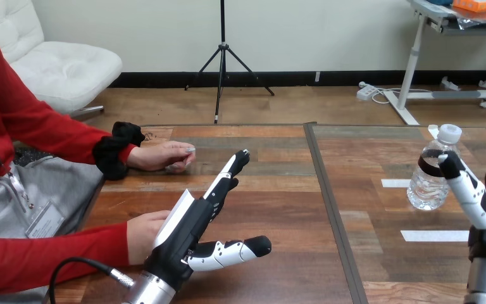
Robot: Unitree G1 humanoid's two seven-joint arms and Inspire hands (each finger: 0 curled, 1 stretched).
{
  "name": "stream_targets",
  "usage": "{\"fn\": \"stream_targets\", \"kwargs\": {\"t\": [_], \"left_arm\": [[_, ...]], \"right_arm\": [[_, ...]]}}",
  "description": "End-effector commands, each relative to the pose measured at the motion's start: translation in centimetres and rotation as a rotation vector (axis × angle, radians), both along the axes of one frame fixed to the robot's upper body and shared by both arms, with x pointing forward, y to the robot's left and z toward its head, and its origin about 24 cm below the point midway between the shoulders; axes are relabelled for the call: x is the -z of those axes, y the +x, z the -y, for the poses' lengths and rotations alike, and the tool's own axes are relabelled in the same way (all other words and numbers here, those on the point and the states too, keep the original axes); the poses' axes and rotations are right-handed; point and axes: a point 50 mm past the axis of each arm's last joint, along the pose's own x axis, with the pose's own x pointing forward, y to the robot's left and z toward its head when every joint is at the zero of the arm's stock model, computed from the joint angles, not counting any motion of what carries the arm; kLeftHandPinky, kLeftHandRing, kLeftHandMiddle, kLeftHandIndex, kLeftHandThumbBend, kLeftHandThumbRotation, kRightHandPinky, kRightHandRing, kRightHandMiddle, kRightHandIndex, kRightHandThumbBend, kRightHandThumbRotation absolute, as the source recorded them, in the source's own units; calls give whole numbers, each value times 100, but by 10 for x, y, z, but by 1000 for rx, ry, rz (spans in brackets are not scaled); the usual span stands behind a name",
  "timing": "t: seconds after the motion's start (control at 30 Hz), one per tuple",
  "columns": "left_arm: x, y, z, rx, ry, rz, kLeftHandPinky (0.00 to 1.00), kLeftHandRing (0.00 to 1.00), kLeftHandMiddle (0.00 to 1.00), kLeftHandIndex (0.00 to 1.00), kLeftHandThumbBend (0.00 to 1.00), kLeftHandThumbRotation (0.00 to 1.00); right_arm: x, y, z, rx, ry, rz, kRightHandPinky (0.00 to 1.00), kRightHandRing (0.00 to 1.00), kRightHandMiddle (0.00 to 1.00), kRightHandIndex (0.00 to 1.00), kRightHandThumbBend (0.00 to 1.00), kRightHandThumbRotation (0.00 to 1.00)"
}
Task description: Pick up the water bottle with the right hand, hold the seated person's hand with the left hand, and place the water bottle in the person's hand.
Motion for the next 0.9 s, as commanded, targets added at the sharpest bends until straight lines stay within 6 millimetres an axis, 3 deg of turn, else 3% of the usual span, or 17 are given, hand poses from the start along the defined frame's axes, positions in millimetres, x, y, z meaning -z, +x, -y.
{"fn": "stream_targets", "kwargs": {"t": [0.0, 0.87], "left_arm": [[-17, 10, 1, -6, -31, 91, 96, 100, 100, 100, 100, 64], [-18, 9, -3, -9, -41, 90, 96, 100, 100, 100, 100, 63]], "right_arm": [[-15, 17, 1, -12, -13, 28, 100, 100, 100, 100, 100, 55], [-12, 31, 8, 3, 14, -49, 100, 100, 100, 100, 100, 50]]}}
